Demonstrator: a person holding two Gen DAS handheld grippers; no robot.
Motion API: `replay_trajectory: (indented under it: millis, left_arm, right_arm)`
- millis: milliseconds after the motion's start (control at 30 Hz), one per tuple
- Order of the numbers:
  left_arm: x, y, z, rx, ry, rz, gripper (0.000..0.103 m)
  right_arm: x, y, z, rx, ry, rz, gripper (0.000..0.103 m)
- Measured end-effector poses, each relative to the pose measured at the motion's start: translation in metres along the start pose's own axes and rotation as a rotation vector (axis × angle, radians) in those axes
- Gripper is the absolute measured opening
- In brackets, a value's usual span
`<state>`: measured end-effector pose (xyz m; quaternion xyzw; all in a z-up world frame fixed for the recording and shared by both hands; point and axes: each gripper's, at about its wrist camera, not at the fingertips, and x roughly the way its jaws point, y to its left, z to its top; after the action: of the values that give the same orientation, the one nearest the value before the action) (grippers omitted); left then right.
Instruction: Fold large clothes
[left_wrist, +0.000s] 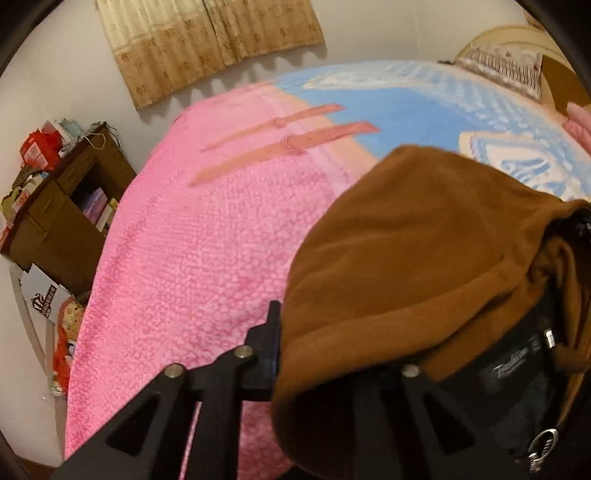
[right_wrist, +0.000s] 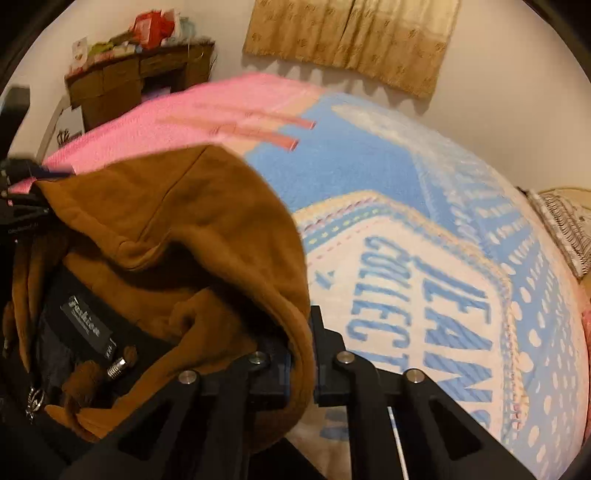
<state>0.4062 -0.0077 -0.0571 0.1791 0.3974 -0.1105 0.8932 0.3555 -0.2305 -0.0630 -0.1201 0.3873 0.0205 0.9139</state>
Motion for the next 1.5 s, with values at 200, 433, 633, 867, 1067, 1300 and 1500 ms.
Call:
replay_trajectory:
  millis: [200,433,633,867,1067,1300,1500]
  left_arm:
    - [-0.078,0.043,0.010,-0.188,-0.133,-0.150,0.012]
    - [-0.159,0.062,-0.054,-0.243,-0.204,-0.187,0.019]
    - [-0.153,0.035,-0.118,-0.219,-0.195,-0.107,0.021]
    - [-0.121,0.030,-0.163,-0.250,-0.118,-0.040,0.064]
    - [-0.136,0.063,-0.172,-0.326,-0.063,-0.155,0.094]
    - [-0.173,0.060,-0.175,-0.201,-0.100,-0.084,0.103]
    - [-0.206,0.078,-0.152,-0.304,-0.222,-0.157,0.103]
  right_arm:
    - [-0.065,-0.005,0.014,0.022,-0.110,0.041,0.007]
    - [-0.150,0.003,-0.021,0.003,-0.204,0.118,0.007]
    - [-0.153,0.028,-0.090,-0.005,-0.158,0.126,0.007]
    - [-0.115,0.012,-0.139,0.138,-0.020,0.211,0.008]
    - [-0.130,-0.003,-0.146,0.167,0.018,0.289,0.049]
    - [-0.179,-0.010,-0.143,0.111,-0.069,0.217,0.057]
    - [-0.203,-0.012,-0.107,0.233,-0.219,0.319,0.057]
